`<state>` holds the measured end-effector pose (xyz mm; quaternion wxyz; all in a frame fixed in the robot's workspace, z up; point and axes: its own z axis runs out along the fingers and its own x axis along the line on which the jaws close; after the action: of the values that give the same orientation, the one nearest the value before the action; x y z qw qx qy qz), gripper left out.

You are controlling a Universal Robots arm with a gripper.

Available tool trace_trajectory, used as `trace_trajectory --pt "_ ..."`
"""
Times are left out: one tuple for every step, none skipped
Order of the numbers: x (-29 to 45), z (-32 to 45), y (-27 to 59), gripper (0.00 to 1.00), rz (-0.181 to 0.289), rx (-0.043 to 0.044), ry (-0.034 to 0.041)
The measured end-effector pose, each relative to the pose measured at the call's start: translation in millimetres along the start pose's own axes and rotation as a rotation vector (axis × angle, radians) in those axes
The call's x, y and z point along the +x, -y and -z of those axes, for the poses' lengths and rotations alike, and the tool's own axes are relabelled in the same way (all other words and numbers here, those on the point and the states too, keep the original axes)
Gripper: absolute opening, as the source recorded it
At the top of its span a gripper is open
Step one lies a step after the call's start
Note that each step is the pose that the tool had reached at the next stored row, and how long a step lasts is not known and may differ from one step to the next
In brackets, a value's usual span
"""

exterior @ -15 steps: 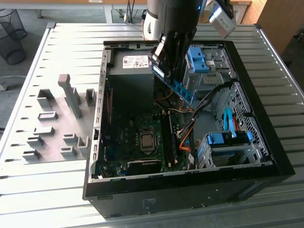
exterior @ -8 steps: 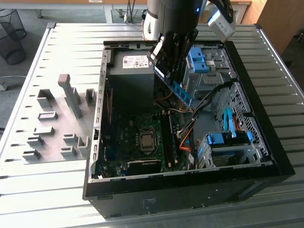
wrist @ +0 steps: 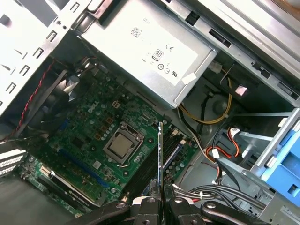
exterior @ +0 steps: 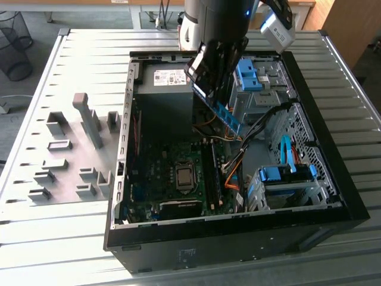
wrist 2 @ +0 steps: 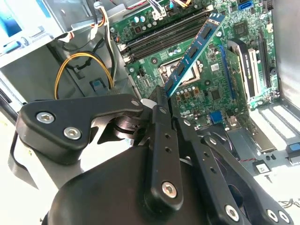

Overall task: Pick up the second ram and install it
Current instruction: 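Insert the second ram into the second slot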

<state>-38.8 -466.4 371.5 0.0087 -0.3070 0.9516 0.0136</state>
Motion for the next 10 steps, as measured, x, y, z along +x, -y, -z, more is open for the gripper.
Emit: trace_trajectory --pt "0.0 -0.3 0.0 0.14 -0.004 0.0002 0.0001" --pt "0.0 -0.6 0.0 0.14 -0.011 0.0005 0.0002" --pt "0.0 -1.0 0.0 0.14 -0.022 0.0009 0.0002" --pt "0.0 -1.4 0.0 0.14 -0.036 0.0018 0.0001" --pt "0.1 -1.9 0.0 0.14 -0.052 0.0025 0.0002" --pt "0.1 -2.4 0.1 0.14 -0.070 0.0029 0.0006" --pt "0.1 -2.9 0.1 0.14 -0.088 0.0034 0.0009" --pt "0.1 -3.4 0.1 0.14 -0.105 0.0038 0.0013" --pt "0.1 -3.9 0.1 0.14 -0.123 0.0043 0.0016" --pt "0.1 -4.4 0.1 0.14 -0.141 0.0047 0.0019"
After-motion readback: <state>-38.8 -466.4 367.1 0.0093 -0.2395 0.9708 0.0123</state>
